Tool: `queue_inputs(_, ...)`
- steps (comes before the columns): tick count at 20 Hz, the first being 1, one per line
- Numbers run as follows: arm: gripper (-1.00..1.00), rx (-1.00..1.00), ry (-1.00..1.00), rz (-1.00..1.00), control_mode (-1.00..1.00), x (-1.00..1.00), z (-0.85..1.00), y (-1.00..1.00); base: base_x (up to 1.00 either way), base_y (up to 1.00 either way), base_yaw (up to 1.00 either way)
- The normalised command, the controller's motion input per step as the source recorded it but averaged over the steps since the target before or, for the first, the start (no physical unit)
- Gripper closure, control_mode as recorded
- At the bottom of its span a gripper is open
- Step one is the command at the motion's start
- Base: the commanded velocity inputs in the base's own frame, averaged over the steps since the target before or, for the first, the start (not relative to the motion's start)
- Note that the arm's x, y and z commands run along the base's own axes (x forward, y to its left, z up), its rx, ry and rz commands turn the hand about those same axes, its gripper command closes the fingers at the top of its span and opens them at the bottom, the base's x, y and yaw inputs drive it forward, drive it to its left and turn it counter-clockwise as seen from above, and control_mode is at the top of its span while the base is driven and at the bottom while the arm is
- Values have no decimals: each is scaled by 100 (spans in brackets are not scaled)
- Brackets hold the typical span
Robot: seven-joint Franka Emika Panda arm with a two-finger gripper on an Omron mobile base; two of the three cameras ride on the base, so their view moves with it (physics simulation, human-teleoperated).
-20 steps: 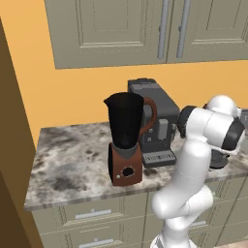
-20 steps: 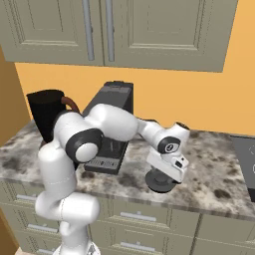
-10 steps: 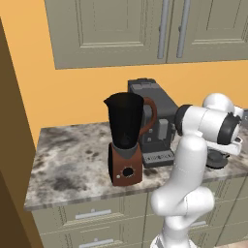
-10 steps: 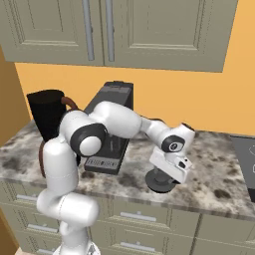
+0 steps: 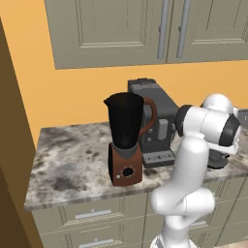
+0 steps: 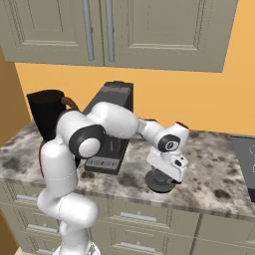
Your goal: Close the lid blender by securely placing the lid on top.
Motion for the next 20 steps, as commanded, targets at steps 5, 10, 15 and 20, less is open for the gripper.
queue_inputs(5,-100,-7,0,0,-100,-28,-45,26,0,0,0)
queue_inputs(10,-100,-5,0,0,-100,-34,-45,44,0,0,0)
queue_inputs(15,-100,0,0,0,-100,-46,-50,20,0,0,0)
queue_inputs(20,-100,-1,0,0,-100,-39,-81,26,0,0,0)
